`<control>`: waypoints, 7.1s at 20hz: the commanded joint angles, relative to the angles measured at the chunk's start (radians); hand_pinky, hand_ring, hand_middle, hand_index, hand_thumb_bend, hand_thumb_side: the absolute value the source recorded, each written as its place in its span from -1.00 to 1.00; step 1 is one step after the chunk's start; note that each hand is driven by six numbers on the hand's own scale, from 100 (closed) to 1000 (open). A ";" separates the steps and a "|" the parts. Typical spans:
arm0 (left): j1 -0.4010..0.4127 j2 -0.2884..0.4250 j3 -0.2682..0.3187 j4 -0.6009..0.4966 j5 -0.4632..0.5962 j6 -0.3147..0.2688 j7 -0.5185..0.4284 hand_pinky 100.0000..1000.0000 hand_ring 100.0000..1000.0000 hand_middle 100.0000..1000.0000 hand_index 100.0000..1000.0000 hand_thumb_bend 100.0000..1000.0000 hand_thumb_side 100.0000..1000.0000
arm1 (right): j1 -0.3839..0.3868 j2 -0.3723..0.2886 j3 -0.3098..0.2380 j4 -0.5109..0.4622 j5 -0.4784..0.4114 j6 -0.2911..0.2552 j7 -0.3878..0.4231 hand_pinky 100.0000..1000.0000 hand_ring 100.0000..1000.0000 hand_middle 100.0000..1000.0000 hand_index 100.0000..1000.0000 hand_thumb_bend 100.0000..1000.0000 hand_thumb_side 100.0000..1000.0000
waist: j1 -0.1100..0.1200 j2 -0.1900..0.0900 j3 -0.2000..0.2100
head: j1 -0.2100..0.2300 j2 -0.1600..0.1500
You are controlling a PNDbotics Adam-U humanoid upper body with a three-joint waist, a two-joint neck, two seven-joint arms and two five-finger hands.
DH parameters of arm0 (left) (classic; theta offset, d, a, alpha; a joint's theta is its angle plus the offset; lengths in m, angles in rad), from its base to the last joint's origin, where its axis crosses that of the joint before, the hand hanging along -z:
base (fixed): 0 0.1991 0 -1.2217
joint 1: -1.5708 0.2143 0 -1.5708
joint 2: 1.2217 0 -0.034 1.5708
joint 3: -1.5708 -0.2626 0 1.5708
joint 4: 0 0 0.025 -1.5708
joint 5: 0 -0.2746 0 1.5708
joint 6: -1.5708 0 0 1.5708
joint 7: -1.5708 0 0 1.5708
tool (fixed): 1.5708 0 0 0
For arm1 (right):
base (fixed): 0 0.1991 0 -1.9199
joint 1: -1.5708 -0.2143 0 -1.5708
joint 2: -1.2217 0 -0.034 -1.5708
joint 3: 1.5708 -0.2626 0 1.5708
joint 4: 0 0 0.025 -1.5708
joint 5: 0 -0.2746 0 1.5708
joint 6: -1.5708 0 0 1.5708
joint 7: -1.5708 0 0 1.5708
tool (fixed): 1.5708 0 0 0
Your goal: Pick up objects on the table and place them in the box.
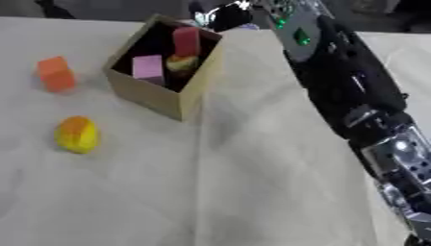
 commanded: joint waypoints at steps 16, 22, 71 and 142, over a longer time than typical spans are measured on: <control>-0.199 0.543 -0.067 0.062 -0.252 0.086 -0.026 0.57 0.17 0.29 0.62 -0.32 0.16 | 0.483 -0.568 -0.031 -0.805 -0.292 0.105 -0.005 0.76 0.69 0.47 0.69 -1.00 -0.24 | 0.045 -0.029 -0.083 | 0.101 0.034; -0.339 0.731 -0.149 0.221 -0.294 0.059 -0.173 0.58 0.24 0.32 0.66 -0.26 0.22 | 0.682 -0.631 -0.130 -0.974 -0.337 0.181 -0.070 0.76 0.67 0.45 0.67 -1.00 -0.22 | 0.062 -0.027 -0.101 | 0.121 0.035; -0.642 0.664 -0.651 0.547 -0.519 0.046 -0.911 0.56 0.49 0.43 0.63 0.22 -0.17 | 0.749 -0.597 -0.197 -0.985 -0.358 0.192 -0.161 0.75 0.60 0.39 0.61 -1.00 -0.18 | 0.090 -0.019 -0.133 | 0.139 0.029; -1.065 0.202 -0.263 1.141 -1.031 -0.124 -0.577 0.67 0.61 0.61 0.89 0.24 0.18 | 0.685 -0.547 -0.203 -0.985 -0.390 0.196 -0.181 0.75 0.60 0.37 0.60 -1.00 -0.26 | 0.082 -0.008 -0.188 | 0.181 0.004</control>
